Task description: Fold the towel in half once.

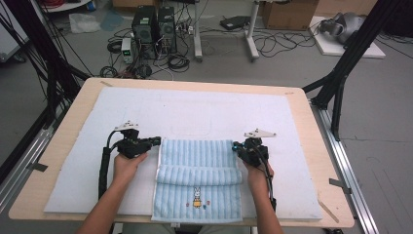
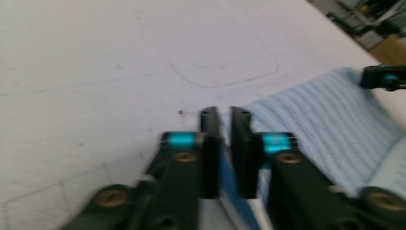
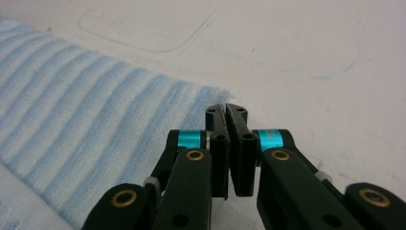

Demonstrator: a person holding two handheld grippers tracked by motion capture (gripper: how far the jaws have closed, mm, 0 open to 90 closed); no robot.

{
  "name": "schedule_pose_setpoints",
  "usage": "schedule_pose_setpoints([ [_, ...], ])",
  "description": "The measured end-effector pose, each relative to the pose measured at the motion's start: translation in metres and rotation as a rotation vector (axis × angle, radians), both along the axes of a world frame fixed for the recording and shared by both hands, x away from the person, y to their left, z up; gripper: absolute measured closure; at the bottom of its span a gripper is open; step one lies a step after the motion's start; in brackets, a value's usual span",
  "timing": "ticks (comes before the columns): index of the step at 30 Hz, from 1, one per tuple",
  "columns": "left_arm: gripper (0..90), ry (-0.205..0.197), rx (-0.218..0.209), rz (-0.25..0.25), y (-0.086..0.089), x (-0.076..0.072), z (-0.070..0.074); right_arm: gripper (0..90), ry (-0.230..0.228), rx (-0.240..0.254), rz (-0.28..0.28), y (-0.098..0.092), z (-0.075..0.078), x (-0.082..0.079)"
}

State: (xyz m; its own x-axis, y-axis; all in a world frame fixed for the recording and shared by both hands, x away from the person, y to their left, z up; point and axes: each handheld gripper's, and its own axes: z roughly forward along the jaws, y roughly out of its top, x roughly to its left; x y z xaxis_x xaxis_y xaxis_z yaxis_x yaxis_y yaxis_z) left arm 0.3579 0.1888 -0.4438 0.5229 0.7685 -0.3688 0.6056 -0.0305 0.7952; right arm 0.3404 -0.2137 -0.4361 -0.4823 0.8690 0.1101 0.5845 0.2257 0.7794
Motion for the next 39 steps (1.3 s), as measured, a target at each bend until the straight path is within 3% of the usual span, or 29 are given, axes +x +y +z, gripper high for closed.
schedule_pose_setpoints([
  [1, 64.4, 0.006, 0.009, 0.012, 0.001, 0.000, 0.000, 77.5, -0.003, -0.012, 0.003, 0.000, 0.000, -0.001],
  [2, 57.2, 0.000, 0.004, 0.016, 0.002, 0.000, 0.000, 68.1, -0.006, -0.012, -0.010, 0.000, 0.001, -0.002],
  [5, 45.6, -0.042, 0.012, 0.024, 0.002, 0.000, 0.002, 58.1, -0.043, 0.023, -0.042, -0.005, 0.006, -0.003],
  [7, 41.7, -0.042, 0.023, 0.018, -0.001, 0.003, -0.001, 51.0, -0.031, 0.031, -0.043, -0.007, 0.006, 0.000],
  [11, 41.4, -0.003, 0.083, -0.017, -0.011, 0.006, -0.010, 45.9, 0.052, -0.008, -0.018, -0.001, -0.007, 0.010],
  [13, 42.7, -0.018, 0.106, -0.038, -0.014, 0.005, -0.009, 45.1, 0.076, -0.022, -0.012, 0.002, -0.010, 0.012],
  [14, 46.2, -0.029, 0.114, -0.066, -0.016, 0.004, -0.009, 45.8, 0.070, -0.033, -0.014, 0.004, -0.010, 0.011],
  [16, 64.8, -0.047, 0.158, -0.102, -0.020, 0.002, -0.008, 51.7, 0.050, -0.090, 0.003, 0.008, -0.010, 0.009],
  [18, 77.6, -0.057, 0.192, -0.117, -0.025, 0.001, -0.009, 61.0, 0.049, -0.087, 0.025, 0.010, -0.010, 0.007],
  [20, 84.8, -0.051, 0.203, -0.125, -0.025, 0.001, -0.008, 73.3, 0.050, -0.065, 0.048, 0.010, -0.010, 0.005],
  [21, 85.7, -0.047, 0.198, -0.124, -0.024, 0.002, -0.009, 81.2, 0.063, -0.038, 0.060, 0.010, -0.011, 0.004],
  [23, 86.9, -0.040, 0.193, -0.127, -0.024, 0.003, -0.008, 85.4, 0.077, 0.006, 0.074, 0.007, -0.012, 0.004],
  [25, 87.3, -0.028, 0.187, -0.122, -0.024, 0.006, -0.007, 86.3, 0.071, 0.005, 0.095, 0.006, -0.013, 0.005],
  [28, 87.3, -0.018, 0.183, -0.101, -0.025, 0.016, -0.004, 86.8, 0.031, -0.034, 0.090, 0.008, -0.010, 0.006],
  [32, 87.3, -0.022, 0.157, -0.078, -0.025, 0.033, 0.000, 86.8, -0.007, -0.022, 0.060, 0.005, -0.008, 0.016],
  [35, 87.3, -0.058, 0.169, -0.080, -0.026, 0.047, 0.004, 86.7, -0.024, -0.028, 0.041, 0.004, -0.005, 0.029],
  [39, 87.2, -0.115, 0.126, -0.080, -0.024, 0.063, 0.008, 86.6, -0.056, -0.028, 0.018, 0.005, 0.002, 0.046],
])
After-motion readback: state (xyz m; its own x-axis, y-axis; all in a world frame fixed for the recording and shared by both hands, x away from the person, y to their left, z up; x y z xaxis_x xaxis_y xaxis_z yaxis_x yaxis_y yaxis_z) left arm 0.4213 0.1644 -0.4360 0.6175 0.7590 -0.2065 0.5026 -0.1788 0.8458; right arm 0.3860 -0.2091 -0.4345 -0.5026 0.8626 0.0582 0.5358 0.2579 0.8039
